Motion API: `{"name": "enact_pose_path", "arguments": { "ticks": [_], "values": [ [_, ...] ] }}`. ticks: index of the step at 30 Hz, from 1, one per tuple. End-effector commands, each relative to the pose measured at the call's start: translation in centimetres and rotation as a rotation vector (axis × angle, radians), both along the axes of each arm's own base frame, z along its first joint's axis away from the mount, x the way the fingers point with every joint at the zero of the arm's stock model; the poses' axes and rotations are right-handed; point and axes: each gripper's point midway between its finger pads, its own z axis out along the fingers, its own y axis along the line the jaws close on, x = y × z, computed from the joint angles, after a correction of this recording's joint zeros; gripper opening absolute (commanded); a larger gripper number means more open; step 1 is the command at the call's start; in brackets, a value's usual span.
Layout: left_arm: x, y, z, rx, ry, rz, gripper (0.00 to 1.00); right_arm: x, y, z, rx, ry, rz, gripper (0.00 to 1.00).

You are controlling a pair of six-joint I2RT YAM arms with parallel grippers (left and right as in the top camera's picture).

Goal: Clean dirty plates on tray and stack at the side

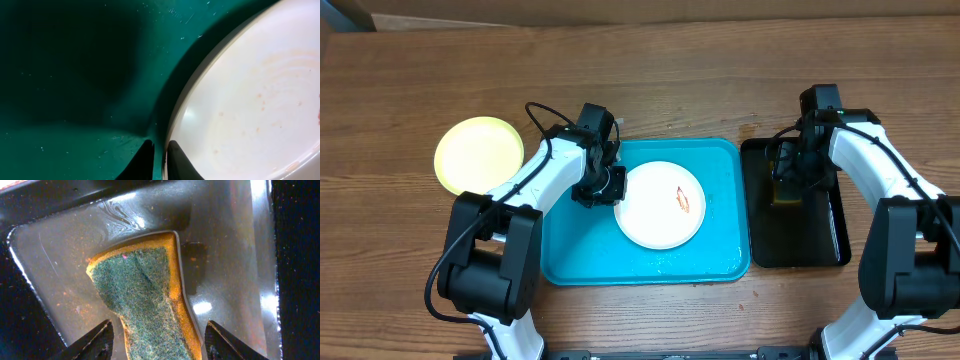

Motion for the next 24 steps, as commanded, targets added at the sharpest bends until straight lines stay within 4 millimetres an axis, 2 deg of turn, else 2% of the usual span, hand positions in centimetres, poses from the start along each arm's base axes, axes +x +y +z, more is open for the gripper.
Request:
{"name": "enact_pose_path", "arguments": {
  "ticks": [1, 9, 13, 15, 16, 17, 20, 22, 24],
  "values": [
    [-0.2, 0.1, 0.0, -0.001, 0.003, 0.01, 0.14, 0.3, -0.2, 0.2, -0.012, -0.008, -0.003, 0.6],
    [-0.2, 0.1, 0.0, -0.001, 0.004, 0.01, 0.14, -0.7, -0.2, -1.3, -0.01, 0.01, -0.002, 0.6],
    [-0.2, 0.1, 0.0, -0.001, 0.004, 0.01, 0.15, -0.6, -0.2, -1.5, -0.009, 0.002, -0.002, 0.59],
    [-0.2, 0.1, 0.0, -0.001, 0.004, 0.01, 0.17, -0.4, -0.1, -1.5, -0.004, -0.005, -0.002, 0.43],
    [-0.2, 0.1, 0.0, -0.001, 0.003, 0.01, 0.17, -0.4, 0.0, -1.5, 0.003, -0.005, -0.001, 0.39],
    [-0.2, 0.1, 0.0, -0.001, 0.003, 0.01, 0.18, -0.4, 0.2, -1.5, 0.012, -0.004, 0.0, 0.4],
    [-0.2, 0.1, 0.0, -0.001, 0.003, 0.01, 0.18, -0.4, 0.3, -1.5, 0.021, -0.005, 0.0, 0.6],
    [-0.2, 0.1, 0.0, -0.001, 0.003, 0.01, 0.19, -0.4, 0.3, -1.5, 0.02, -0.007, 0.001, 0.68],
    [-0.2, 0.1, 0.0, -0.001, 0.004, 0.01, 0.19, -0.3, 0.3, -1.5, 0.017, -0.009, 0.001, 0.69]
  ]
}}
